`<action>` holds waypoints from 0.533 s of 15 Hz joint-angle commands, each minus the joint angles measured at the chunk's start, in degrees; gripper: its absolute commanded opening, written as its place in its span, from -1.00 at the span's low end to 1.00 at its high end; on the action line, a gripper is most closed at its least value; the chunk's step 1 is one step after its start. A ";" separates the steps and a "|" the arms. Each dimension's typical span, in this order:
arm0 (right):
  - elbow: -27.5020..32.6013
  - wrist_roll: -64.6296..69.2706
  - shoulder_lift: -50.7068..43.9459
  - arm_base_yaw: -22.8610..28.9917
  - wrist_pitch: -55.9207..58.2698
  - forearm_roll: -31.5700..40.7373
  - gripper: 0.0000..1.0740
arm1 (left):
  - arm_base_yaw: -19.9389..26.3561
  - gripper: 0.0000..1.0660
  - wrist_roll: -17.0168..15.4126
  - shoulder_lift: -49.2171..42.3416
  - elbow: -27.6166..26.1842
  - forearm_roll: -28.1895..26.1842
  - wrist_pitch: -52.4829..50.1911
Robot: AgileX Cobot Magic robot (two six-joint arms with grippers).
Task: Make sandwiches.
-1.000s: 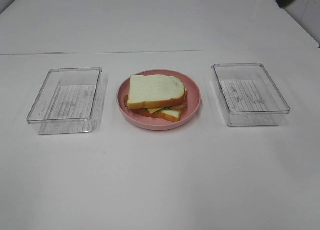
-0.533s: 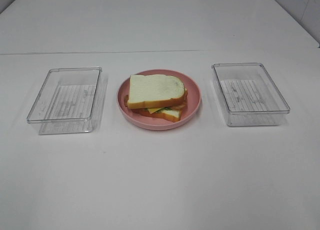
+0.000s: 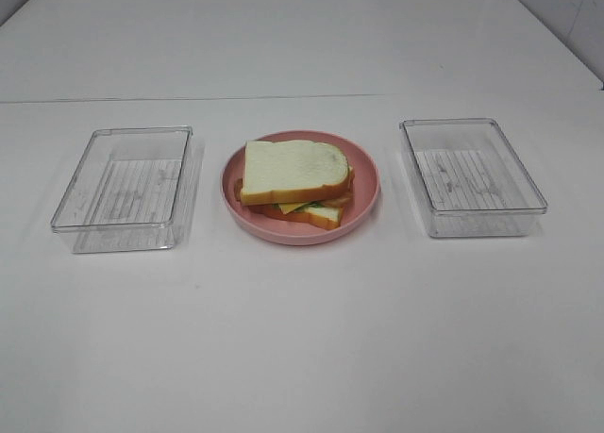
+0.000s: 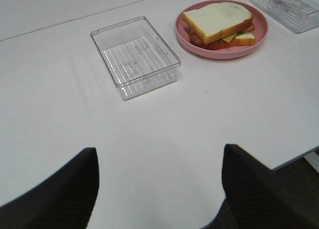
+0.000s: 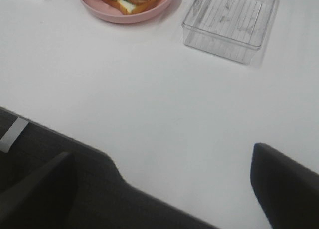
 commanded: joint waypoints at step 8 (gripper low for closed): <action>1.15 -0.57 -2.41 0.17 -2.86 0.40 0.63 | -0.06 0.27 0.06 -1.26 0.06 -0.11 -0.52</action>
